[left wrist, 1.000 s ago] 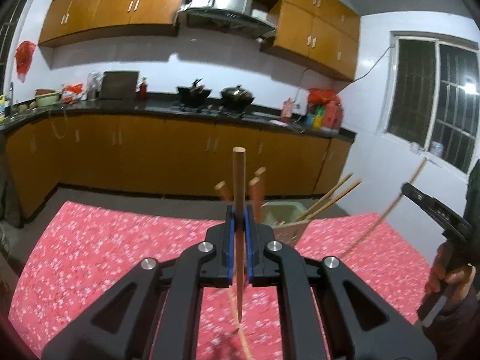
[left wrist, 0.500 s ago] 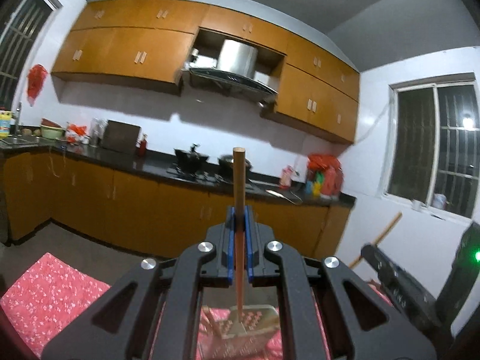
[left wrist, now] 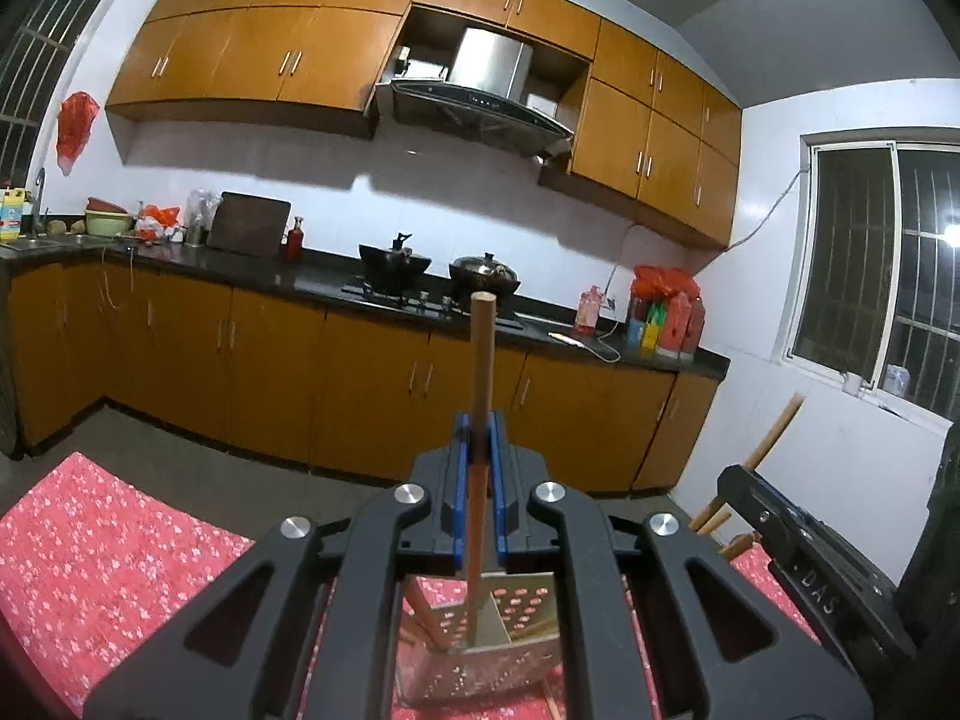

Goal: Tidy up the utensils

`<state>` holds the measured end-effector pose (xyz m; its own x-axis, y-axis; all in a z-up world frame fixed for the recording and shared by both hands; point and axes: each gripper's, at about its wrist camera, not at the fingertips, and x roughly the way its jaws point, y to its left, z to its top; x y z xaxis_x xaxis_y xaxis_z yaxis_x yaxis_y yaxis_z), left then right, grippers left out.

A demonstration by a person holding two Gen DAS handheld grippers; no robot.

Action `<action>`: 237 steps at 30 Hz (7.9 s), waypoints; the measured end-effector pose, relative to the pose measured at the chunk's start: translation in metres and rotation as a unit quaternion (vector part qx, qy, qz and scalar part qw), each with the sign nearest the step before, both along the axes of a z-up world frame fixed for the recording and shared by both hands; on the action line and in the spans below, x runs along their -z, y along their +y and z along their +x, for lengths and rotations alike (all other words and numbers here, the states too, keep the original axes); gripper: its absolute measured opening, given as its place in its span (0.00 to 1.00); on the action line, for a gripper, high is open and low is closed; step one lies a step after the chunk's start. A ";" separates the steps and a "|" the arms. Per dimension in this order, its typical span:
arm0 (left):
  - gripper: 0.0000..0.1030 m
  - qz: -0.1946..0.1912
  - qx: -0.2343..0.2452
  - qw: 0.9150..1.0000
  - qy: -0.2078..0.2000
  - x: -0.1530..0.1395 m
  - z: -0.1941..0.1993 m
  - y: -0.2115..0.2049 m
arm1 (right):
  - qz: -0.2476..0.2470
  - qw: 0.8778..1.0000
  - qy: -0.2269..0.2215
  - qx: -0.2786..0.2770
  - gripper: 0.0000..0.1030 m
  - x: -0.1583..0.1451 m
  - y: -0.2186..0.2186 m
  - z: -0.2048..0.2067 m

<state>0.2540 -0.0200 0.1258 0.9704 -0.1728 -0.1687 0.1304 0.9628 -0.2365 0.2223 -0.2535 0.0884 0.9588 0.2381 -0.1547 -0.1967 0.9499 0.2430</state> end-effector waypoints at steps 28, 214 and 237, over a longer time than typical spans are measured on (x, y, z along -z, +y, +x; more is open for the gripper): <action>0.27 0.030 -0.037 0.974 0.221 0.130 -0.066 0.068 | -0.008 0.950 0.312 0.013 0.29 0.159 -0.055 -0.017; 0.43 -0.002 0.010 1.000 -0.009 -0.015 -0.054 0.022 | 0.000 1.000 -0.003 -0.004 0.54 -0.010 -0.023 -0.045; 0.96 0.122 -0.057 0.989 0.052 0.072 -0.196 0.042 | -0.131 0.990 0.026 0.054 0.98 0.055 0.011 -0.159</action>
